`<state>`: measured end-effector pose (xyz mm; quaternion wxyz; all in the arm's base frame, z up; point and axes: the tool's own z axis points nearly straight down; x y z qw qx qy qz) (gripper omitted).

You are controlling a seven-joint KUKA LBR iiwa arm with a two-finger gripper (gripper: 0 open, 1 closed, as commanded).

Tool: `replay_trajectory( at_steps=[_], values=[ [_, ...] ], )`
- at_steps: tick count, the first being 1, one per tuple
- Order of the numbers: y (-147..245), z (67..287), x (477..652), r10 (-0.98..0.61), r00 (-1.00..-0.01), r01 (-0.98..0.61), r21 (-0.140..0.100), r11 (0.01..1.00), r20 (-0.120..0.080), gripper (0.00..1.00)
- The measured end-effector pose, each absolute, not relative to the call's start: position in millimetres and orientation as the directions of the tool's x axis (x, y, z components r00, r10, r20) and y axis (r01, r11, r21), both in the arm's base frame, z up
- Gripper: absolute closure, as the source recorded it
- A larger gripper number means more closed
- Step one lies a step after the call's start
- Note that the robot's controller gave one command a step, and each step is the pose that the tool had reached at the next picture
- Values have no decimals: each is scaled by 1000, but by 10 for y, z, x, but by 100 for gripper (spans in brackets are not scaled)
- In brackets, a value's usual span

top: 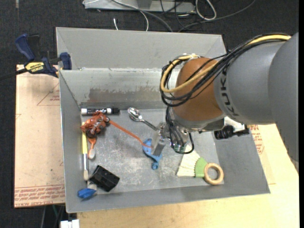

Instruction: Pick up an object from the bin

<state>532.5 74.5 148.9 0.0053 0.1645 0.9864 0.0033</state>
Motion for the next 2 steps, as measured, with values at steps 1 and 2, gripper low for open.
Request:
replay_trajectory(
  at_steps=[1, 2],
  values=[
    [727, 1858, 5233, 354, -935, 354, 9, 935, -6, 100],
    [726, 1861, 5231, 354, -935, 354, 9, 935, -6, 100]
  ],
)
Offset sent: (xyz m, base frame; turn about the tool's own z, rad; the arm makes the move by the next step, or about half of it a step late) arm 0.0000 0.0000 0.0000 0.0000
